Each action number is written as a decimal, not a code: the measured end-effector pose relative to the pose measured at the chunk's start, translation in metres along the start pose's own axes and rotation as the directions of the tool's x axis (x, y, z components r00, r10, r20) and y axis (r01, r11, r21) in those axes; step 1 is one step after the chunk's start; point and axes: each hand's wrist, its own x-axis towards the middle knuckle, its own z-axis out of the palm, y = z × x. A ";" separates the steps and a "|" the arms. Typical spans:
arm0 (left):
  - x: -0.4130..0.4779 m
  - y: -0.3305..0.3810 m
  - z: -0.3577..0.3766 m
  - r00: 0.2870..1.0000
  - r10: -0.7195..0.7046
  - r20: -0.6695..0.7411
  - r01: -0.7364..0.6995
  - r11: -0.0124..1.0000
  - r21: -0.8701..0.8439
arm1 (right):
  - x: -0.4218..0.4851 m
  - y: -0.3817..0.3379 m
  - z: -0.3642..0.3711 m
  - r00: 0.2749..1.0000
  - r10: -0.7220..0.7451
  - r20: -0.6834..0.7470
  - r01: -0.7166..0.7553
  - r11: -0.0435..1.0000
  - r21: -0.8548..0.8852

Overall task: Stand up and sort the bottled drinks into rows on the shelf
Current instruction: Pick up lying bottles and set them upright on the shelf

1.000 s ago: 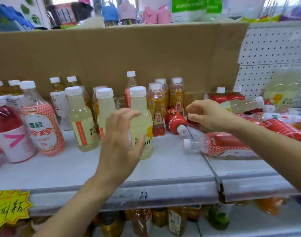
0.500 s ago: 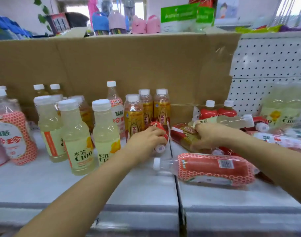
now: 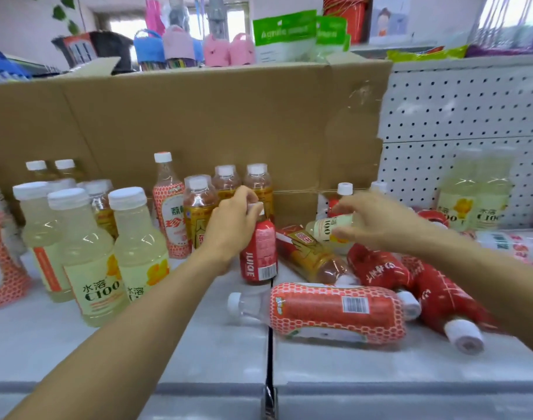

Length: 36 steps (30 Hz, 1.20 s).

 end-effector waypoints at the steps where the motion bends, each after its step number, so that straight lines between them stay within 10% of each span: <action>1: 0.003 0.002 0.001 0.999 -0.011 0.036 0.010 1.000 0.024 | 0.000 0.008 -0.006 0.998 0.005 -0.056 -0.008 0.999 -0.053; 8: -0.001 0.005 -0.001 0.980 0.076 0.184 -0.081 0.997 0.020 | -0.002 0.065 -0.020 0.942 0.217 0.256 -0.231 0.973 0.024; 21: -0.021 0.033 0.010 0.921 0.389 0.014 -0.386 0.908 0.163 | 0.089 0.033 -0.012 0.989 0.023 -0.143 0.048 0.881 0.471; 31: -0.064 0.009 -0.010 0.896 -0.043 0.442 0.011 0.997 0.074 | 0.115 0.025 0.003 0.981 -0.107 0.163 0.005 0.850 0.526; 36: -0.084 0.003 -0.010 0.833 -0.305 0.462 0.307 0.949 0.073 | 0.066 0.015 0.011 0.992 -0.117 -0.038 0.123 0.951 0.283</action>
